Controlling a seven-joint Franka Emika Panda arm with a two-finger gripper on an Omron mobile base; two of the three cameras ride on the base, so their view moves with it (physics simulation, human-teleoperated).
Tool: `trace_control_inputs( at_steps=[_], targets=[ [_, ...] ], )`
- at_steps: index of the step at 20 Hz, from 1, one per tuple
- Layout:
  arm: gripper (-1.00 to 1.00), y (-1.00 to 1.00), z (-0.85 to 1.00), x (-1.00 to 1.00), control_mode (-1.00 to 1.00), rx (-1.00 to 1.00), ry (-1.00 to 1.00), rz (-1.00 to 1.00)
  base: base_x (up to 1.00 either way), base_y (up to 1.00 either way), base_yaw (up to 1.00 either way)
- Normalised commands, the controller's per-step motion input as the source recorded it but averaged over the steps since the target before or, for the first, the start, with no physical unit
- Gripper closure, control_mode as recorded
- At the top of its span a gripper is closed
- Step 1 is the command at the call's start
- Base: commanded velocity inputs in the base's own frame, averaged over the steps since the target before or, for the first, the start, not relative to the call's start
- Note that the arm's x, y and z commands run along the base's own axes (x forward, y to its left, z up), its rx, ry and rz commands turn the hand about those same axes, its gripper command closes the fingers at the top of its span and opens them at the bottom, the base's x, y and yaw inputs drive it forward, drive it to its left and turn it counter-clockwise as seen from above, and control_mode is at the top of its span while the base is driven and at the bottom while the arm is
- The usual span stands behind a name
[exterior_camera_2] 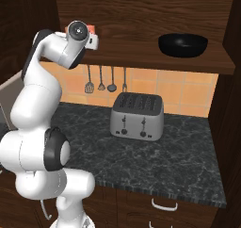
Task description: Gather all objects into one cabinet and sort the glasses and bowls to opposite sides.
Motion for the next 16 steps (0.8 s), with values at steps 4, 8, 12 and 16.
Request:
trace_control_inputs(
  at_steps=[4, 8, 12, 16],
  targets=[
    [1.0, 0.01, -0.24, 0.11, -1.0, 0.0, 0.0, 0.0, 0.0, 0.0, 0.0],
    [1.0, 0.02, -0.08, 0.18, -1.0, 0.0, 0.0, 0.0, 0.0, 0.0, 0.0],
    [1.0, 0.03, -0.08, 0.25, -1.0, 0.0, 0.0, 0.0, 0.0, 0.0, 0.0],
    [1.0, 0.0, -0.3, 0.15, -1.0, 0.0, 0.0, 0.0, 0.0, 0.0, 0.0]
  ],
)
